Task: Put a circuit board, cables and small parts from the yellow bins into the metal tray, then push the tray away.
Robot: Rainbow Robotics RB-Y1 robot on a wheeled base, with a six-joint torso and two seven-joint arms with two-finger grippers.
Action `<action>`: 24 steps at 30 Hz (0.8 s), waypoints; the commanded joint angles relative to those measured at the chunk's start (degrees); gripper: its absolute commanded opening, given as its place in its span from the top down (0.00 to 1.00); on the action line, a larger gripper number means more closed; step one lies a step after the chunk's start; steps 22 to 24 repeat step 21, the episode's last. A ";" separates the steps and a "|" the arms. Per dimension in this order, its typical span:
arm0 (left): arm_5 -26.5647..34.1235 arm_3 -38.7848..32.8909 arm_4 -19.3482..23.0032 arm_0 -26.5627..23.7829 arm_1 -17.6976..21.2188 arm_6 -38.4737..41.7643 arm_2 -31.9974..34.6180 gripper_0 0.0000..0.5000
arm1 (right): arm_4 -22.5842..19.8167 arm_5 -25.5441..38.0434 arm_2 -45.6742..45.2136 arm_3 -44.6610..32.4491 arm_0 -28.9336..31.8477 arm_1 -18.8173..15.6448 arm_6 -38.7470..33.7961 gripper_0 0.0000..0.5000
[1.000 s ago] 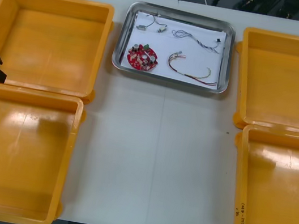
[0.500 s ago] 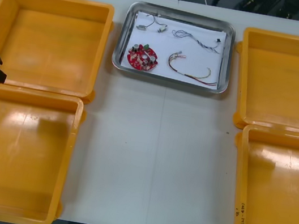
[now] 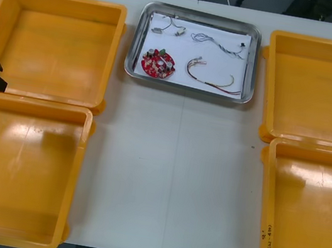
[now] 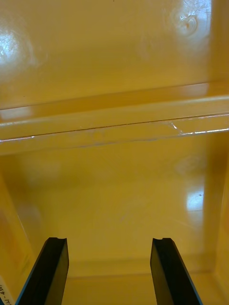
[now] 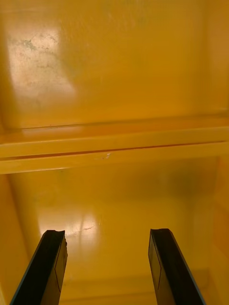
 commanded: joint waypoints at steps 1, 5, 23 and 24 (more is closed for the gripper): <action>0.33 -1.51 0.44 0.69 2.66 5.60 1.82 0.00 | -0.50 0.21 -1.89 -0.36 0.55 -2.72 0.83 0.00; 0.33 -1.51 0.44 0.69 2.66 5.60 1.82 0.00 | -0.50 0.21 -1.89 -0.36 0.55 -2.72 0.83 0.00; 0.33 -1.51 0.44 0.69 2.66 5.60 1.82 0.00 | -0.50 0.21 -1.89 -0.36 0.55 -2.72 0.83 0.00; 0.33 -1.51 0.44 0.69 2.66 5.60 1.82 0.00 | -0.50 0.21 -1.89 -0.36 0.55 -2.72 0.83 0.00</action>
